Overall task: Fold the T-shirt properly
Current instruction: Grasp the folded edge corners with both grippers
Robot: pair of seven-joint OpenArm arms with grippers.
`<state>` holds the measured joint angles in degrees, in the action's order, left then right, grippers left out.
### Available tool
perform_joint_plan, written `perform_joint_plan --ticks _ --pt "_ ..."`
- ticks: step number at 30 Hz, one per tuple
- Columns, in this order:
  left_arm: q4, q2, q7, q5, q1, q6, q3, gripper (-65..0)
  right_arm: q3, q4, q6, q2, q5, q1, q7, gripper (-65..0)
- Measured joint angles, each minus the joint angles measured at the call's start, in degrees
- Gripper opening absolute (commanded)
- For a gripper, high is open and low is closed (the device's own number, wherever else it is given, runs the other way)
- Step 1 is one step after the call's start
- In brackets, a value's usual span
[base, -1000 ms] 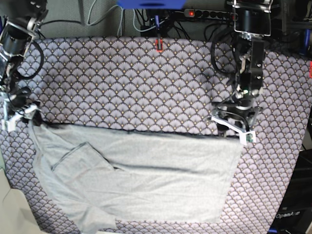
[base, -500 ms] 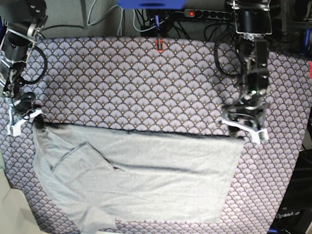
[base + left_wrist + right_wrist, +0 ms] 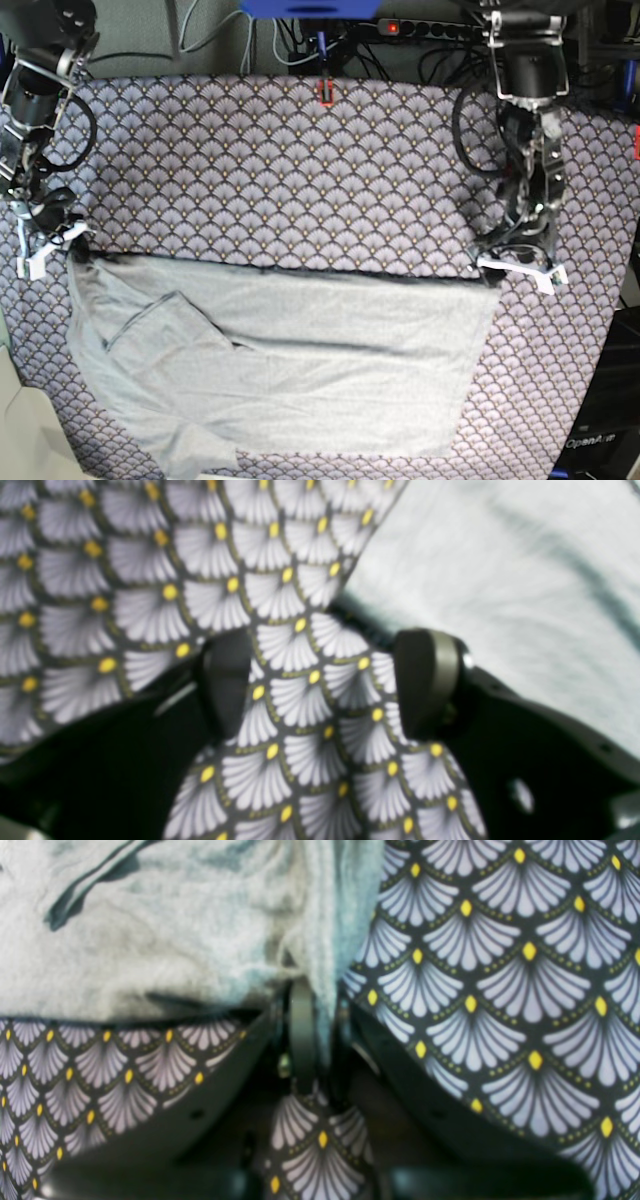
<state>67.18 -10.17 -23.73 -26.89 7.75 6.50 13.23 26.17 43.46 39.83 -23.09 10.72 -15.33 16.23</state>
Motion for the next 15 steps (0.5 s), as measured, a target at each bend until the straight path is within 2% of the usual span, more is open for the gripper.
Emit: perform_joint_plan --ticks 3,6,9,15 --pt "-3.7 0.5 0.9 0.3 2.5 -0.7 -0.2 -21.0 0.0 0.0 0.0 0.0 0.0 0.0 0.0 -64.3" --pt "-6.4 0.9 0.7 0.2 4.4 -6.6 0.2 -21.0 -0.1 0.0 0.0 0.0 0.0 0.1 -0.3 -64.3" --pt "-7.2 2.3 2.0 0.7 4.5 -8.1 0.3 -21.0 -0.1 0.0 0.0 0.0 0.0 0.1 -0.3 -64.3" --pt "-11.5 2.7 3.4 0.7 7.6 -8.1 0.2 -21.1 -0.1 0.0 0.0 0.1 0.0 0.1 -0.4 -64.3"
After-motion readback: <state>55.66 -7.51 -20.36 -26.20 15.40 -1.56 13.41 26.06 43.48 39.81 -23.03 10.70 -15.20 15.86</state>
